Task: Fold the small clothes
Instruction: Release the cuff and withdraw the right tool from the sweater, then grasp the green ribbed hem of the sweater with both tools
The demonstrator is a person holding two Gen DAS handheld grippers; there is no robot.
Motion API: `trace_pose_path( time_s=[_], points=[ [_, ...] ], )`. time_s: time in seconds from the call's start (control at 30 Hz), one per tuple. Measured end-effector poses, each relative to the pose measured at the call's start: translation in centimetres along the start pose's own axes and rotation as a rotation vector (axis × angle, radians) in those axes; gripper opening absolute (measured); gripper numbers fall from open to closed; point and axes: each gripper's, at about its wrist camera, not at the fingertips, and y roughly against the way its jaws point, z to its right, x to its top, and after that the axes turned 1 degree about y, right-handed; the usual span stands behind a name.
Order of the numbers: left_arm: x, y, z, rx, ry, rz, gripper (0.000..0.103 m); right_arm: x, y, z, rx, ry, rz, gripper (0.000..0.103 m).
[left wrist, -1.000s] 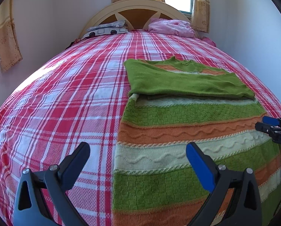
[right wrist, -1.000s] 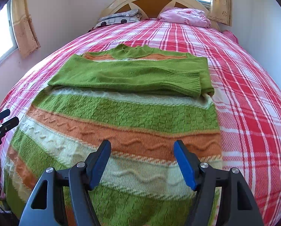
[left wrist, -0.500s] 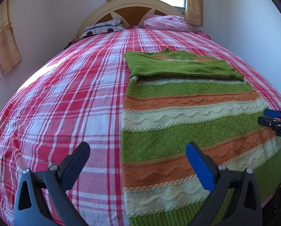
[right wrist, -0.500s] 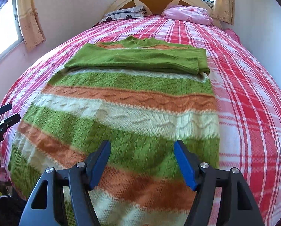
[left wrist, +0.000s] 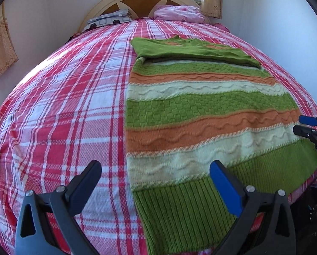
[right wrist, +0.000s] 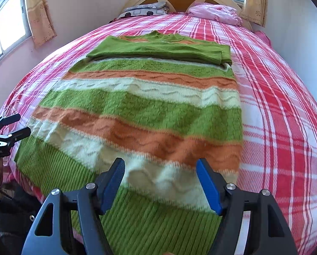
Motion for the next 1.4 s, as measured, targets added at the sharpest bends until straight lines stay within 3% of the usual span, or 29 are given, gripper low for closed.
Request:
trace_pose_path(
  time_s=[0.3, 0.43, 0.53, 0.7, 0.77, 1.03, 1.13, 1.23, 1.3, 1.4],
  points=[
    [-2.7, 1.8, -3.0, -0.026, 0.139, -0.028, 0.101, -3.7, 2.2, 1.2, -0.04, -0.023, -0.02, 0.071],
    [-3.2, 1.9, -4.1, -0.049, 0.203, -0.034, 0.081, -4.7, 2.5, 1.7, -0.059, -0.044, -0.02, 0.071],
    [-3.5, 1.7, -4.3, -0.079, 0.242, -0.056, 0.071, -5.1, 2.8, 2.4, -0.051, -0.073, -0.019, 0.071],
    [-4.3, 1.8, -2.8, -0.122, 0.203, -0.076, 0.061, -5.6, 3.5, 2.7, -0.029, -0.096, -0.011, 0.071],
    [-4.5, 1.4, -2.3, -0.137, 0.193, -0.092, 0.051, -6.0, 3.7, 2.7, -0.014, -0.105, -0.007, 0.071],
    [-5.3, 0.8, -2.3, -0.172, 0.225, -0.112, 0.045, -7.1, 4.7, 3.1, 0.046, -0.149, 0.005, 0.07],
    [-5.3, 0.8, -1.9, -0.183, 0.205, -0.116, 0.017, -7.1, 4.8, 3.6, 0.073, -0.177, 0.005, 0.07],
    [-5.4, 0.8, -1.9, -0.182, 0.199, -0.114, 0.017, -7.3, 4.9, 3.7, 0.087, -0.186, 0.009, 0.07],
    [-5.3, 0.7, -2.1, -0.191, 0.204, -0.114, 0.017, -7.3, 4.9, 3.6, 0.09, -0.182, 0.007, 0.058],
    [-5.2, 0.6, -2.1, -0.194, 0.211, -0.11, 0.021, -7.4, 5.0, 3.7, 0.114, -0.198, 0.003, 0.05]
  ],
)
